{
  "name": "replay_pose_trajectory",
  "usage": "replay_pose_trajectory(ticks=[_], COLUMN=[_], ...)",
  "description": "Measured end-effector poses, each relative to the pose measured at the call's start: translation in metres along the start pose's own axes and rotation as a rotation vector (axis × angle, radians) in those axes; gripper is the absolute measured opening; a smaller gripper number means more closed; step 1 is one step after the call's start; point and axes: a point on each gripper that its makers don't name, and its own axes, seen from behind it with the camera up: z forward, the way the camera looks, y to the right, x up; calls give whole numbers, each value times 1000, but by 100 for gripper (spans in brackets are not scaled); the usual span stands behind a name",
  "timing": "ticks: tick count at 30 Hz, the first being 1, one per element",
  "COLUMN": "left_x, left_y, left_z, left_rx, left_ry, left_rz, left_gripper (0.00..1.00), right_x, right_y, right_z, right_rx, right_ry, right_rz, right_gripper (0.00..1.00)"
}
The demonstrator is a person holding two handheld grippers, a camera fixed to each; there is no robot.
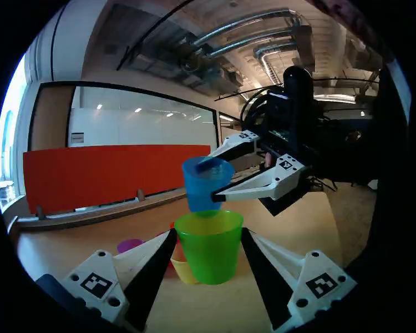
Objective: Pour water
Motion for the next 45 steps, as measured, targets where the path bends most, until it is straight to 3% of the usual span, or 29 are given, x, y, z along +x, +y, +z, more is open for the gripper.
replay_pose_trajectory(ticks=[45], left_x=[5], left_y=[-4], left_z=[2], left_rx=[-8], left_ry=[9], left_rz=[6], left_gripper=[84], right_x=[22], right_y=[10], right_z=[3], right_rx=[4], right_ry=[-31], right_rz=[-351], right_gripper=[89])
